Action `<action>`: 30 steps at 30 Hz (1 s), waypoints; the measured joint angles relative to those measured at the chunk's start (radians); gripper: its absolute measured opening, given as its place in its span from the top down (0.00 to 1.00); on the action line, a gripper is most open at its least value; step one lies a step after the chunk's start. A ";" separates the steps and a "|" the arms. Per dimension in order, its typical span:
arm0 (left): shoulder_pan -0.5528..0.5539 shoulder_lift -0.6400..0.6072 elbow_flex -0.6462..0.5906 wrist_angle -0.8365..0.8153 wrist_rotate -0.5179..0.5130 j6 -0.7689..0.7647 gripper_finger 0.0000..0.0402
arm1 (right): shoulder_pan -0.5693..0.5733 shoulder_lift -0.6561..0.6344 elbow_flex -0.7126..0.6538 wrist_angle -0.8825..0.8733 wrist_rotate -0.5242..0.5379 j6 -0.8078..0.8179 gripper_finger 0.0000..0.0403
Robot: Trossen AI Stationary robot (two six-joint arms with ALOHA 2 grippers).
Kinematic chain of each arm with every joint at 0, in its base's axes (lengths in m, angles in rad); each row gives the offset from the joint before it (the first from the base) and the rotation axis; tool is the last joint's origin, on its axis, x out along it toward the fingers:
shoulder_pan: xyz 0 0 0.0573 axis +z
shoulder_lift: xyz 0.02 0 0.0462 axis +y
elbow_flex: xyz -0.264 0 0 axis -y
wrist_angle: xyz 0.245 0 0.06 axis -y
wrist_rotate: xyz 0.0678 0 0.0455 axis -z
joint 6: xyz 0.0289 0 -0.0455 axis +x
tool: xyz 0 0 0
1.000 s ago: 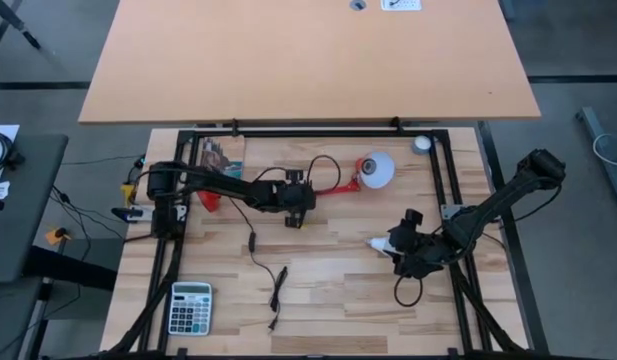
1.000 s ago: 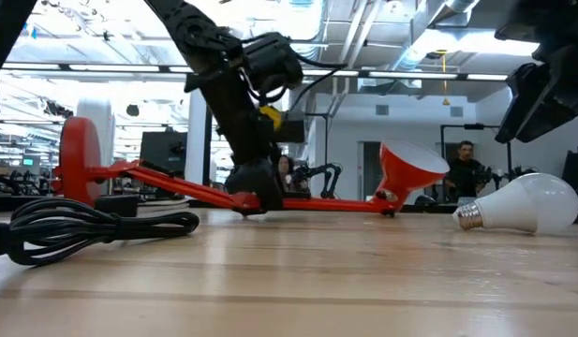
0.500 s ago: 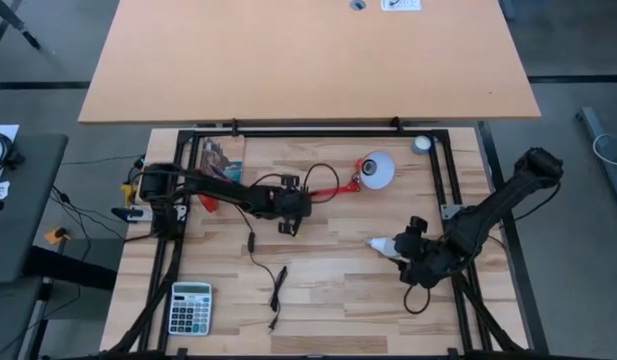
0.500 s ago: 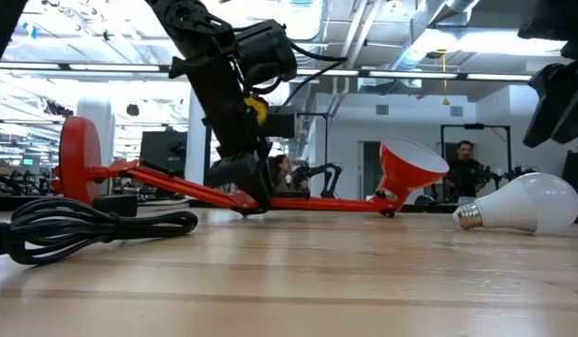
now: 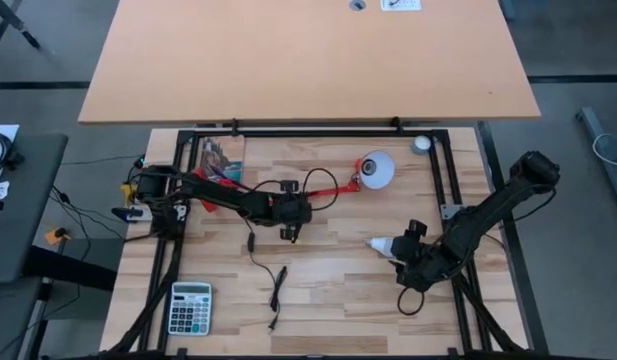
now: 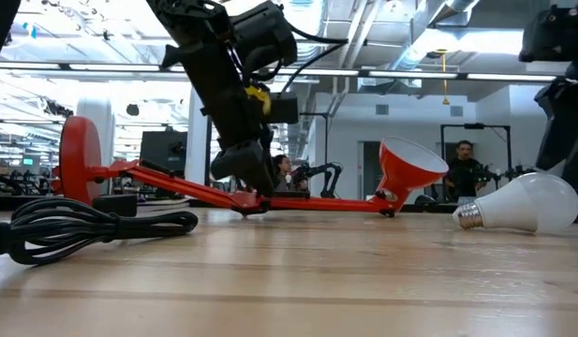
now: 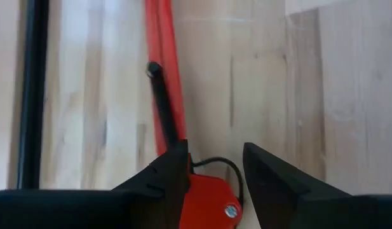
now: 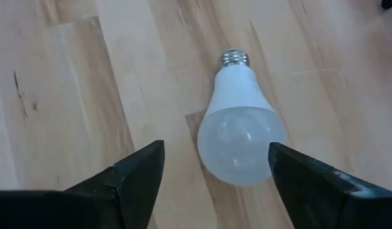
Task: Screw lightbulb
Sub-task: Insert the lightbulb in the lamp
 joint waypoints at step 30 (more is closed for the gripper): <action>-0.096 -0.008 0.054 0.245 0.106 0.104 0.64 | -0.059 0.250 0.000 0.059 0.043 -0.079 0.05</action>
